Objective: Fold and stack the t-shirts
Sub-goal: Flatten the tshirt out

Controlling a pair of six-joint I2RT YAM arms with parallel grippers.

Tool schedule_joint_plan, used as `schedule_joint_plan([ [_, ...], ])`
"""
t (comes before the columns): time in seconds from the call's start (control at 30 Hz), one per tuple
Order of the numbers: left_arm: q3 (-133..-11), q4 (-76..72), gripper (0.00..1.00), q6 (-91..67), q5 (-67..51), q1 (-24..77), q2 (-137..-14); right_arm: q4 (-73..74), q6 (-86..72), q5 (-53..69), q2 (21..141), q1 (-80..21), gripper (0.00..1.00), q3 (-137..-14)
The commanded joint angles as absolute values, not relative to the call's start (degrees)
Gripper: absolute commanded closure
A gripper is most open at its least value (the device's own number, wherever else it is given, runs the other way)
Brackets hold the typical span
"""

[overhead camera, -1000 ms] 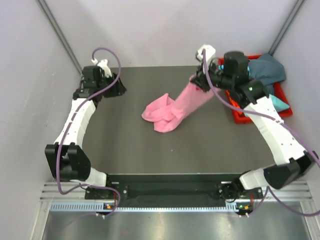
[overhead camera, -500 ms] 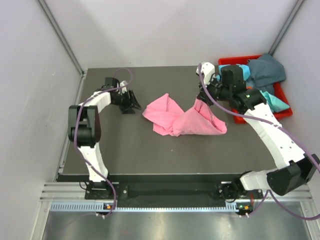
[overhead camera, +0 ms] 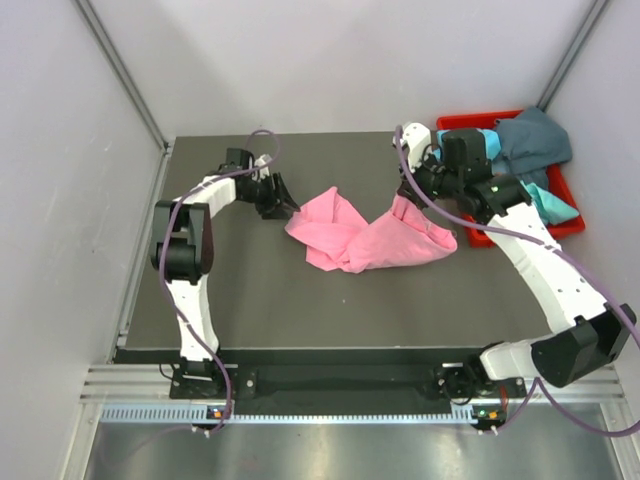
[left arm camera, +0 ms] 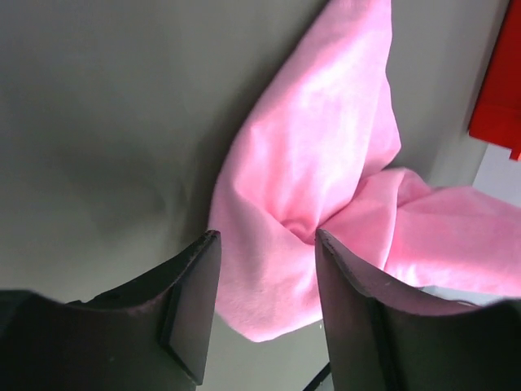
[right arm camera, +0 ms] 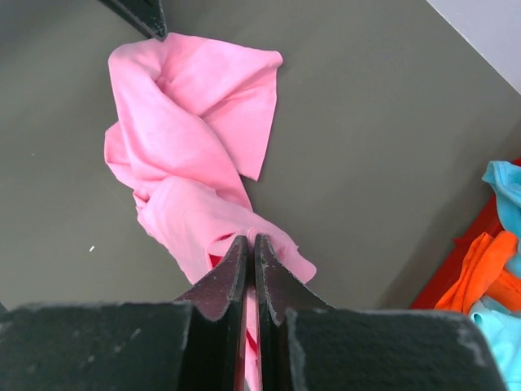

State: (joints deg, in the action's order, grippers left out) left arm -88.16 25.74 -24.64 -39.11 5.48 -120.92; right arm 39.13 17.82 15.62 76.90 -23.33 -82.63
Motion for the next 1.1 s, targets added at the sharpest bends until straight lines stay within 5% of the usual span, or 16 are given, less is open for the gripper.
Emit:
schedule_joint_plan([
  [0.0,-86.49,23.55,0.46,-25.14,-41.13,6.59,-120.76,37.09,18.37,15.38,77.08,-22.68,1.0,-85.78],
  [0.17,-86.04,24.08,0.58,-24.08,-39.73,7.82,-120.41,35.6,17.49,15.38,77.08,-22.24,1.0,-84.55],
  [0.23,-86.66,24.52,0.71,-23.82,-39.29,7.82,-120.06,35.24,17.49,15.47,77.08,-22.06,1.0,-84.55],
  [0.3,-87.88,25.31,1.0,-22.94,-37.89,7.82,-119.53,34.81,17.49,15.38,77.08,-21.8,1.0,-84.46],
  [0.77,-108.09,37.42,1.0,-5.9,-23.47,7.47,-98.71,27.34,19.78,4.41,76.03,-17.58,1.0,-91.49],
  [1.07,-108.11,46.83,1.0,1.75,-20.83,7.47,-85.44,29.08,15.74,5.53,69.09,-16.7,1.0,-93.61],
])
